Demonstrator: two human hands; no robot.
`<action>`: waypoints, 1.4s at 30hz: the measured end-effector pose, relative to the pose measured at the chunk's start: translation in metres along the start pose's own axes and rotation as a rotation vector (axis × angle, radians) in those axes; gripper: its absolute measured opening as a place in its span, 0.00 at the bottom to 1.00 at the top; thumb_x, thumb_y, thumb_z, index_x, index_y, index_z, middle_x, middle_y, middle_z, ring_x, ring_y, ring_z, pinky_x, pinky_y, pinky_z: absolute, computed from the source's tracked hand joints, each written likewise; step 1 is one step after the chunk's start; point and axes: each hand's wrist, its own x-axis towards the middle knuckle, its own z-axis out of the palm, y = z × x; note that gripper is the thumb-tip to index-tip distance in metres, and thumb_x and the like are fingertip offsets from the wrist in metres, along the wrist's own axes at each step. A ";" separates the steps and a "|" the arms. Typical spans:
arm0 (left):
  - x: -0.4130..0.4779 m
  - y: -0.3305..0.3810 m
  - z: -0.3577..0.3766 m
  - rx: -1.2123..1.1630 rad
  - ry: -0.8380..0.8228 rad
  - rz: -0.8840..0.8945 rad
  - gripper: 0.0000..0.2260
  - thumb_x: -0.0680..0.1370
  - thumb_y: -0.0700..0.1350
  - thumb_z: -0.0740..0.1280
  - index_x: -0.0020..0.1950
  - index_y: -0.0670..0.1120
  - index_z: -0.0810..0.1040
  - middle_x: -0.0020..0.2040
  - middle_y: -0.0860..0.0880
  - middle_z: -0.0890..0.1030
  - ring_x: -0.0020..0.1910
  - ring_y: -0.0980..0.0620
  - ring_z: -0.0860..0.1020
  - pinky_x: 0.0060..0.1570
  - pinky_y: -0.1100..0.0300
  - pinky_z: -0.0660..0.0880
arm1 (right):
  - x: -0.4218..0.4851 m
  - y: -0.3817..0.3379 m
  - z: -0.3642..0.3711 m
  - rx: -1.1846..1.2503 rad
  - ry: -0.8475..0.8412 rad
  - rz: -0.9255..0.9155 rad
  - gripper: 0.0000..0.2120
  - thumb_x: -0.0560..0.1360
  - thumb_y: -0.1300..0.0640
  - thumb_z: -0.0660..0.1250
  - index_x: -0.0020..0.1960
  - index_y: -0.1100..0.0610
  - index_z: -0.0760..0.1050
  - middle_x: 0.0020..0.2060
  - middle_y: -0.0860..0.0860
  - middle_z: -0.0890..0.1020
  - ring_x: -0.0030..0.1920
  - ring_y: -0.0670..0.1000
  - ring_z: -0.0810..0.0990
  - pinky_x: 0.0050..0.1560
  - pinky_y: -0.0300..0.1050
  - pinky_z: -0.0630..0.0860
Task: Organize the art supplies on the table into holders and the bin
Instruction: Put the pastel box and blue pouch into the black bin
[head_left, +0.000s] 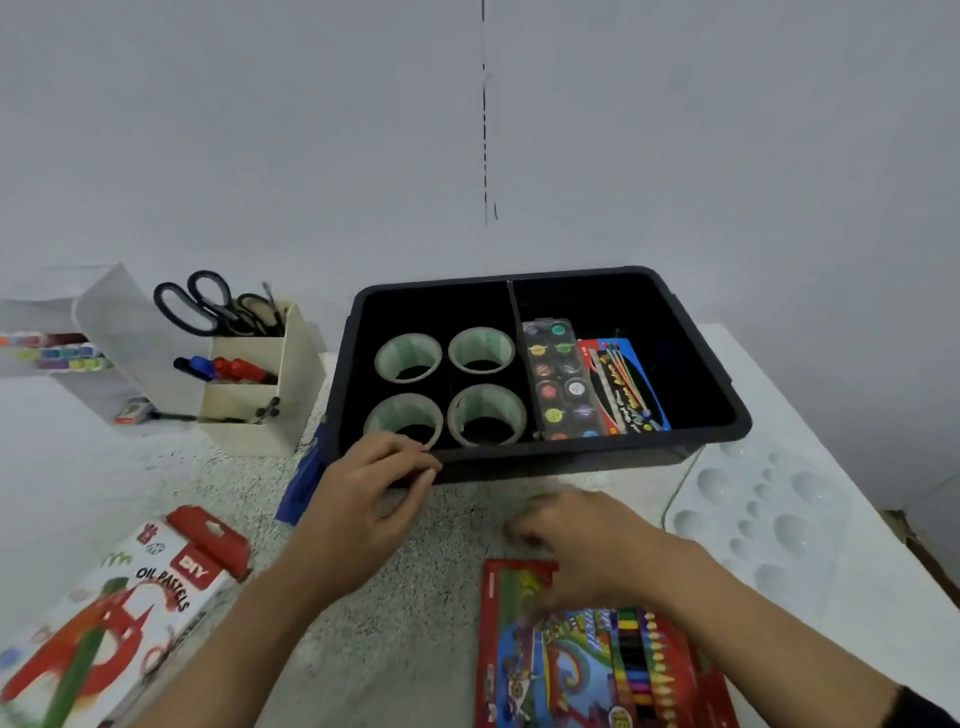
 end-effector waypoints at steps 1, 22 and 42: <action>-0.009 -0.003 -0.004 0.024 0.014 -0.001 0.10 0.80 0.49 0.66 0.54 0.47 0.84 0.51 0.56 0.78 0.56 0.60 0.76 0.56 0.65 0.73 | 0.004 -0.004 0.004 -0.036 -0.068 0.009 0.35 0.65 0.30 0.73 0.65 0.49 0.74 0.56 0.47 0.77 0.55 0.51 0.75 0.49 0.45 0.69; -0.124 -0.161 -0.156 0.191 -0.458 -0.974 0.35 0.70 0.63 0.74 0.72 0.50 0.68 0.67 0.47 0.76 0.54 0.52 0.76 0.51 0.59 0.73 | 0.116 -0.162 0.048 0.371 0.192 -0.131 0.15 0.75 0.53 0.74 0.61 0.50 0.83 0.62 0.43 0.81 0.64 0.43 0.74 0.65 0.37 0.67; -0.098 -0.169 -0.215 -0.427 -0.491 -0.804 0.21 0.72 0.58 0.73 0.60 0.59 0.70 0.52 0.53 0.84 0.41 0.49 0.86 0.40 0.53 0.83 | 0.117 -0.194 0.062 0.297 0.540 0.364 0.07 0.74 0.59 0.71 0.51 0.52 0.85 0.49 0.43 0.85 0.47 0.46 0.82 0.50 0.40 0.77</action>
